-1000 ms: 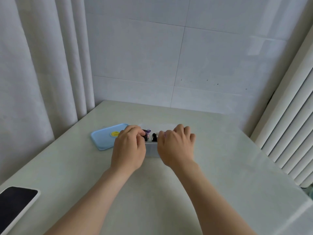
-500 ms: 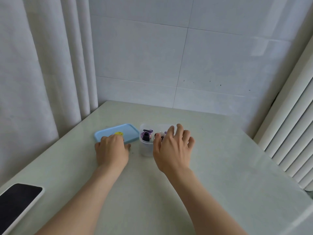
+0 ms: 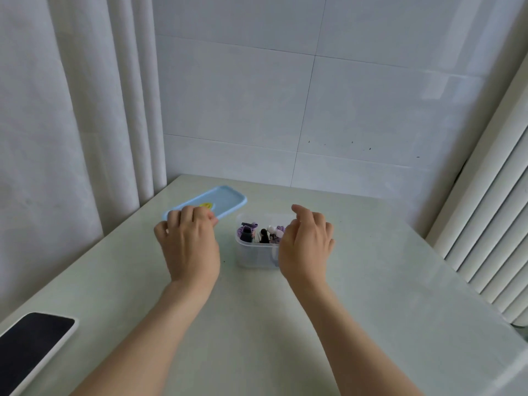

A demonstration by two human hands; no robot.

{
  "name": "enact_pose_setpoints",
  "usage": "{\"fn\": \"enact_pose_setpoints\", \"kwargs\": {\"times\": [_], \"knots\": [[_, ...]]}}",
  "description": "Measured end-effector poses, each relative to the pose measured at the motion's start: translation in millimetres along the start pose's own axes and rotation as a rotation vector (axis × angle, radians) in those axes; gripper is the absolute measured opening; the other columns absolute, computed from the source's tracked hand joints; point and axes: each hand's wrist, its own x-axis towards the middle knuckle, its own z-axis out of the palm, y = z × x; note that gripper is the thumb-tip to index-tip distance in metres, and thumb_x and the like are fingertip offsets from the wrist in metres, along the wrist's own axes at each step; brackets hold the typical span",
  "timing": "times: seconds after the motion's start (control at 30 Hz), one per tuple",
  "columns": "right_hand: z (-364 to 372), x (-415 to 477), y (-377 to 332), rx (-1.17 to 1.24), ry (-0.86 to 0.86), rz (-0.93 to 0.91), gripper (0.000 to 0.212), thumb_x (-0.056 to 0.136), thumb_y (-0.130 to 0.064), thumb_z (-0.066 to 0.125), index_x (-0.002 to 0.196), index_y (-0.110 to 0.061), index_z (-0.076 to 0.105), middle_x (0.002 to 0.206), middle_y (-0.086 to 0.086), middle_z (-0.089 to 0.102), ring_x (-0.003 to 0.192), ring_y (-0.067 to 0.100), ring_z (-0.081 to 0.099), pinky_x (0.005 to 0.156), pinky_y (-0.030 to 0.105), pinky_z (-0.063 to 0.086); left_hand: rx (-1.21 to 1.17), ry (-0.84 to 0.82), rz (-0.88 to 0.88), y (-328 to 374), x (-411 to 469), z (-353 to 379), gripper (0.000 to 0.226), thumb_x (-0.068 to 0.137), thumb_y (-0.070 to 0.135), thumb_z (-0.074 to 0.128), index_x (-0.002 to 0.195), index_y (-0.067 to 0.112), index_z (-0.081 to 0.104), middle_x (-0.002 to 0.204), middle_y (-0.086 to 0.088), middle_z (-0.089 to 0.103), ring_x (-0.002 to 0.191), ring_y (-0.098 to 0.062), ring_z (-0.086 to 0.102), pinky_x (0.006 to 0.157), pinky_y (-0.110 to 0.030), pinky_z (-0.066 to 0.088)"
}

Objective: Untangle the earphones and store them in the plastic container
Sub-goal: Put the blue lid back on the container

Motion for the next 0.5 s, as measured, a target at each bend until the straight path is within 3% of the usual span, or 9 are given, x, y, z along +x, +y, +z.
{"fn": "enact_pose_setpoints", "kwargs": {"times": [0.1, 0.2, 0.3, 0.4, 0.5], "knots": [[-13, 7, -3, 0.284, 0.027, 0.092, 0.037, 0.108, -0.028, 0.043, 0.139, -0.021, 0.062, 0.118, -0.002, 0.065, 0.115, 0.023, 0.058, 0.103, 0.037, 0.043, -0.179, 0.086, 0.215, 19, -4, -9, 0.009, 0.093, 0.017, 0.077, 0.096, 0.019, 0.069, 0.099, 0.003, 0.07, 0.094, -0.029, 0.061, 0.085, -0.044, 0.037], [-28, 8, -4, 0.382, 0.05, 0.157, 0.046, 0.102, -0.047, 0.047, 0.135, -0.02, 0.063, 0.094, -0.004, 0.072, 0.091, 0.013, 0.066, 0.088, 0.036, 0.053, -0.33, 0.079, 0.396, 35, -11, -11, 0.009, 0.093, 0.015, 0.076, 0.098, 0.016, 0.069, 0.102, 0.004, 0.069, 0.093, -0.023, 0.06, 0.085, -0.038, 0.042], [-36, 9, 4, 0.392, 0.041, 0.171, 0.034, 0.098, -0.026, 0.055, 0.129, -0.016, 0.064, 0.063, -0.003, 0.063, 0.063, 0.006, 0.059, 0.064, 0.018, 0.044, -0.381, 0.046, 0.49, 45, -14, -6, 0.007, 0.094, 0.012, 0.075, 0.1, 0.013, 0.07, 0.104, 0.001, 0.069, 0.097, -0.024, 0.061, 0.086, -0.036, 0.045], [-35, 10, 15, 0.373, 0.021, 0.198, 0.034, 0.096, -0.009, 0.05, 0.126, -0.013, 0.066, 0.059, -0.001, 0.056, 0.054, 0.006, 0.053, 0.054, 0.014, 0.04, -0.375, -0.015, 0.51, 50, -18, -1, 0.009, 0.094, 0.013, 0.075, 0.102, 0.015, 0.07, 0.106, 0.003, 0.07, 0.102, -0.026, 0.063, 0.09, -0.037, 0.045], [-36, 11, 24, 0.356, 0.052, 0.214, 0.034, 0.098, -0.009, 0.048, 0.128, -0.012, 0.065, 0.061, -0.002, 0.055, 0.055, 0.004, 0.053, 0.054, 0.014, 0.042, -0.413, -0.115, 0.426, 49, -23, 2, 0.023, 0.092, 0.018, 0.077, 0.114, 0.016, 0.068, 0.122, 0.001, 0.068, 0.115, -0.027, 0.06, 0.098, -0.036, 0.041]]}}
